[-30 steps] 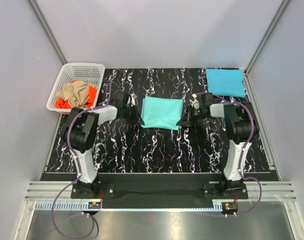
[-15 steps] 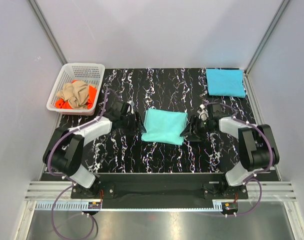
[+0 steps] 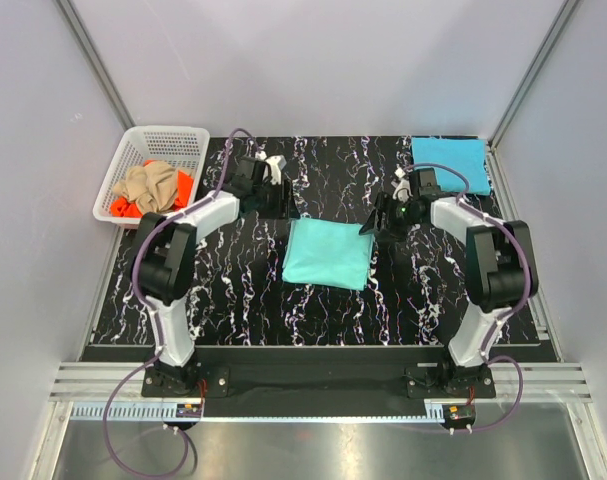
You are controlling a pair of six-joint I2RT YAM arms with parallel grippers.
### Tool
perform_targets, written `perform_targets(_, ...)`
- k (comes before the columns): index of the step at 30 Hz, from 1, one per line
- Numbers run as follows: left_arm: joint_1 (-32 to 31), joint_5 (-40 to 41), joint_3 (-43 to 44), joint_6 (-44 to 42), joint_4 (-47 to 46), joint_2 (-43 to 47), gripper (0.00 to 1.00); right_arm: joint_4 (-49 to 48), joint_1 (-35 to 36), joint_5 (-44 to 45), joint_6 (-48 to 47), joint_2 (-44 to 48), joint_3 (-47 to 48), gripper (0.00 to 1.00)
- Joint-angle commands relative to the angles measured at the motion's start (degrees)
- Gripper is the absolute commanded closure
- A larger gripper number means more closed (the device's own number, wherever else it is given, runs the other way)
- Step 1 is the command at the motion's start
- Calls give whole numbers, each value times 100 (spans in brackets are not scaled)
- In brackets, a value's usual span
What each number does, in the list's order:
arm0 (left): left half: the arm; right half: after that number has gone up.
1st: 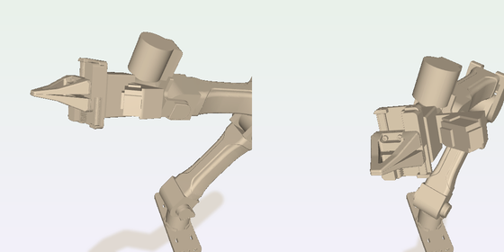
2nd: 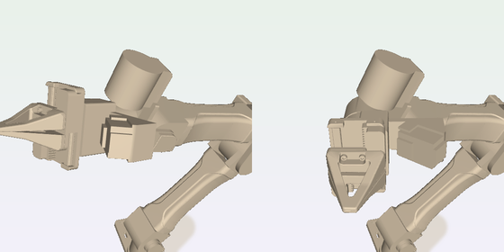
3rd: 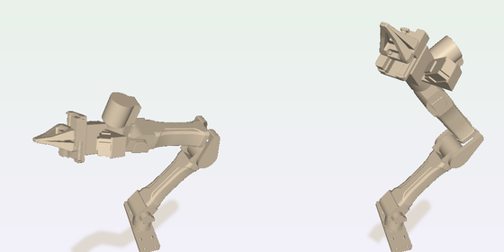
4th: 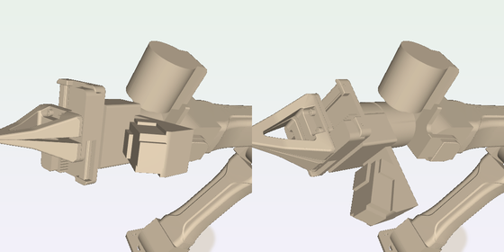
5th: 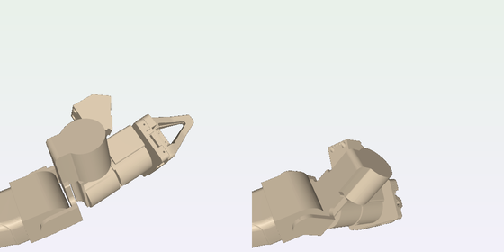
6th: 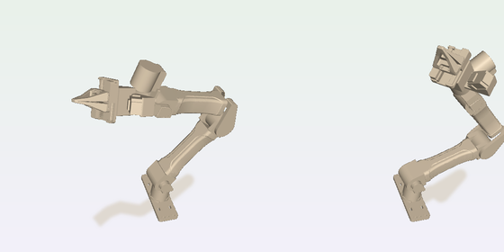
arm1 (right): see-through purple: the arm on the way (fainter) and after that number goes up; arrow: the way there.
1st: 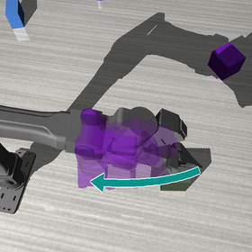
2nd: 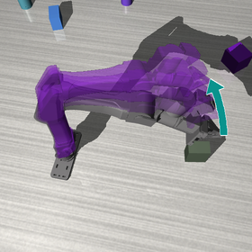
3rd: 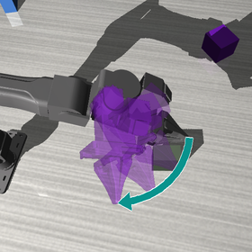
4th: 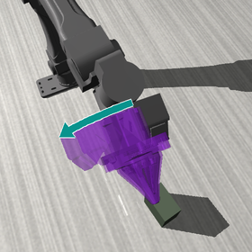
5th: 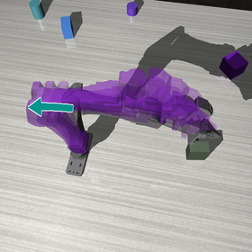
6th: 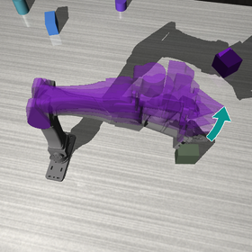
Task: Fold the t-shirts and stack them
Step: Fold the tshirt
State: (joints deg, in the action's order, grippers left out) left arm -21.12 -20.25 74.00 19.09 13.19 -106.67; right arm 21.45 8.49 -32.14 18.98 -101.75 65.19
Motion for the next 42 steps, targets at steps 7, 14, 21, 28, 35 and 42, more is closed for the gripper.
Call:
perform_targets(7,135,-699,1600,-863,184,-1338,44,43,-251,-258,-703,-1039,908,35)
perform_targets(14,135,-1112,1627,-1065,148,-1514,49,-194,-260,-328,-878,-1250,961,39)
perform_targets(21,144,-1289,1451,-1311,70,-1444,49,-466,-252,-530,-905,-1206,855,51)
perform_targets(28,144,-1148,1583,-1373,167,-1620,51,-493,-260,-600,-861,-1154,846,59)
perform_targets(35,144,-1165,1715,-1390,254,-1796,56,-510,-260,-574,-835,-1092,820,60)
perform_targets(42,144,-1236,1671,-1312,87,-1831,55,-563,-260,-592,-808,-1118,829,62)
